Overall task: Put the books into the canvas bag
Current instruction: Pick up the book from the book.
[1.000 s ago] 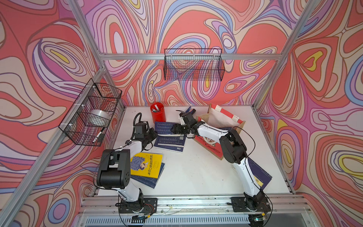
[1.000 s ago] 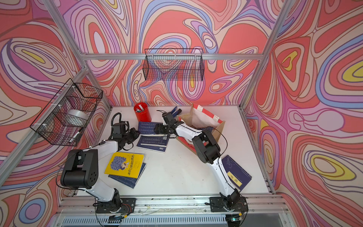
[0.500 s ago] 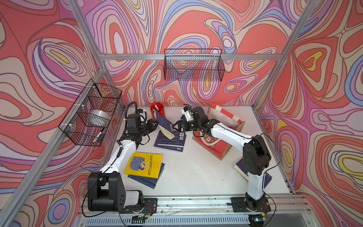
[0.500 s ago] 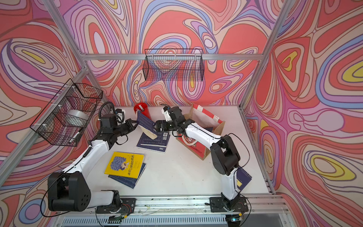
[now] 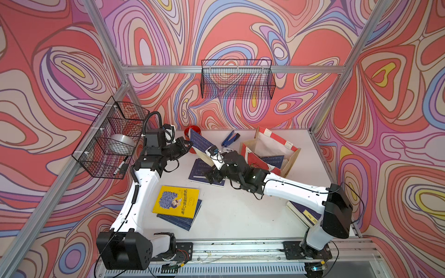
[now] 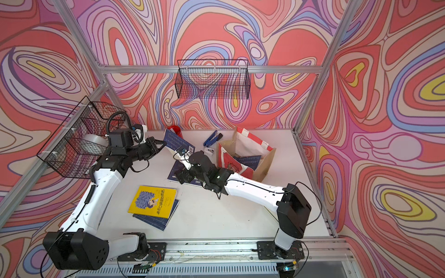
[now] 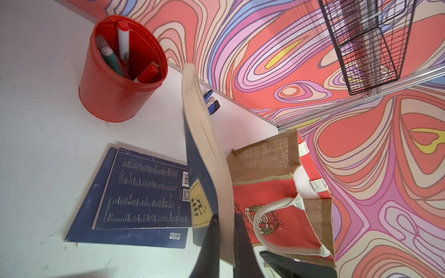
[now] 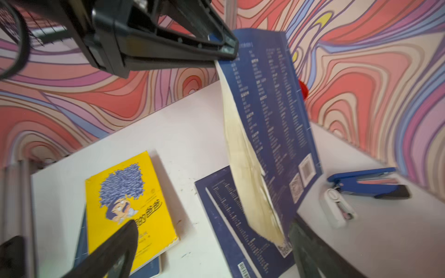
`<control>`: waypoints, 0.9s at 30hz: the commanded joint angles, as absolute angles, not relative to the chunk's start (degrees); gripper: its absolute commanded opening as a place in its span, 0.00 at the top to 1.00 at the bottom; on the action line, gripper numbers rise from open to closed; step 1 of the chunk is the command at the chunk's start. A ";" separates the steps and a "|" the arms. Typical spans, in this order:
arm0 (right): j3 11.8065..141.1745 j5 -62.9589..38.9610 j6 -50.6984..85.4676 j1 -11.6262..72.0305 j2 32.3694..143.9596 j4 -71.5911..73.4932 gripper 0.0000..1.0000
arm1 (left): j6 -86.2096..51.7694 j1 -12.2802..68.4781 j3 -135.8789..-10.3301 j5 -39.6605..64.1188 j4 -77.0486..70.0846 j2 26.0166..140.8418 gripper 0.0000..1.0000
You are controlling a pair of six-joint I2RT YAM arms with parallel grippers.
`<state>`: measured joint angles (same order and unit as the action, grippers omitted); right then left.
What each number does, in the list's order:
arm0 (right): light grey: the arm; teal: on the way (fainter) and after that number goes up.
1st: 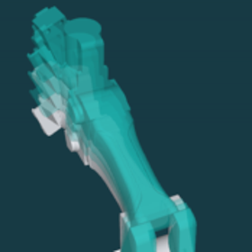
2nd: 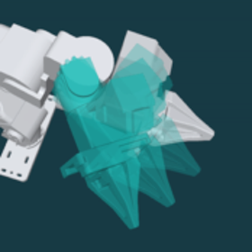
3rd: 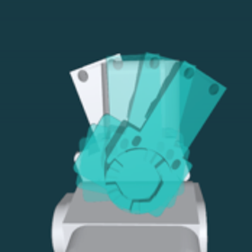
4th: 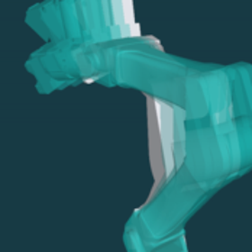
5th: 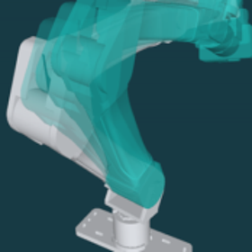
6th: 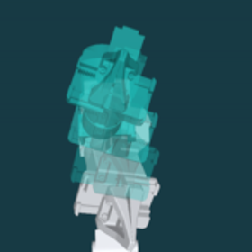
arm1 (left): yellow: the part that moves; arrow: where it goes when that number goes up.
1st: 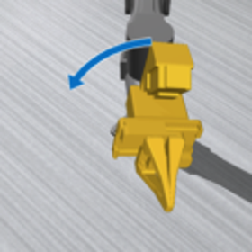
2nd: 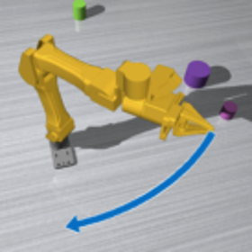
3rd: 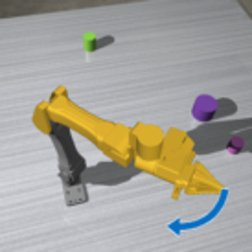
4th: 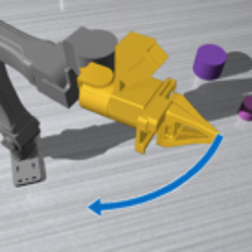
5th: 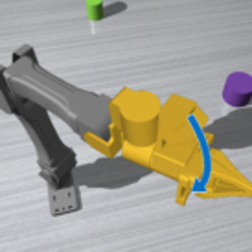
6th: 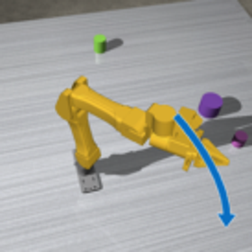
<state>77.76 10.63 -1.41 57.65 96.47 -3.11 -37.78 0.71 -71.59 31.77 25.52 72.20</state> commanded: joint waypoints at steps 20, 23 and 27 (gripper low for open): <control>97.28 43.35 -13.27 61.00 115.56 -0.36 0.20 | -43.53 1.93 -73.21 33.97 31.18 67.23 1.00; 98.18 43.03 -12.89 61.00 116.23 -0.57 0.45 | -43.68 2.10 -73.36 34.26 30.86 67.09 1.00; 97.81 41.55 -12.43 61.00 115.18 -1.09 0.70 | -43.43 2.12 -73.50 34.60 30.55 67.09 1.00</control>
<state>97.23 40.12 -13.28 60.97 115.87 -0.12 -43.13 1.93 -72.95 33.41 31.55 68.34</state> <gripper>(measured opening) 0.319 0.088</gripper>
